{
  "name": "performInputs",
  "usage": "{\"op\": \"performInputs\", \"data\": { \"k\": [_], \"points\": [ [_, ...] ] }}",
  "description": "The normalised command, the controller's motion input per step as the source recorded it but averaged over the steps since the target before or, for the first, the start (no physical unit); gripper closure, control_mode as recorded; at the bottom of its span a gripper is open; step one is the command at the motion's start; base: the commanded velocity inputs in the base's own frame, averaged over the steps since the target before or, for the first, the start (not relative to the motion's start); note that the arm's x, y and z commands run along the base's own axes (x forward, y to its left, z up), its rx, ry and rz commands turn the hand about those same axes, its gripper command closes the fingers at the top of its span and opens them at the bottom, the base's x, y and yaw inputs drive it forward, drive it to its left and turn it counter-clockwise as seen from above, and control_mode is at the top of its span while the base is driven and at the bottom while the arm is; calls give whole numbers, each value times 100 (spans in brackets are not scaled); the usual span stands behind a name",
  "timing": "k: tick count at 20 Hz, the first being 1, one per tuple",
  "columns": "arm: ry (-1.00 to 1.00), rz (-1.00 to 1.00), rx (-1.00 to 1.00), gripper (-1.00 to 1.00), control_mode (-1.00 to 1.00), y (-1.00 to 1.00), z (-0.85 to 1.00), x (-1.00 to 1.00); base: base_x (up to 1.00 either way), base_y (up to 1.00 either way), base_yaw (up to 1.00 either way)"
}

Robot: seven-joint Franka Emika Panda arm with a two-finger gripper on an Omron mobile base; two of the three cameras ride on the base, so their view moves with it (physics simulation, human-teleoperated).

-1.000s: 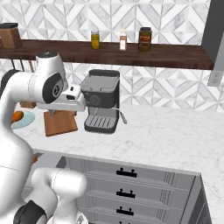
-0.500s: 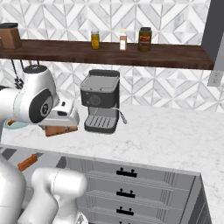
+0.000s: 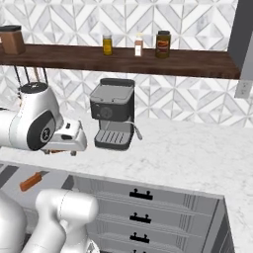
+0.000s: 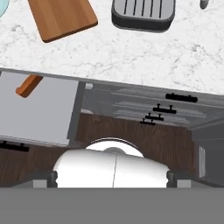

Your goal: Pick up the knife from the drawer and place it on the cutting board. Then place the meat from the plate to the cutting board.

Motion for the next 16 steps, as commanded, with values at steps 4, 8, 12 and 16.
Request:
{"op": "performInputs", "data": {
  "k": [4,8,12,16],
  "points": [
    [0,0,0,-100,100,0,0,0,-7,-65,39],
    [0,0,0,-100,100,0,0,0,0,-35,49],
    [0,0,0,-100,100,0,0,0,0,-14,51],
    [0,0,0,-100,100,0,0,0,-1,-23,49]
  ]
}}
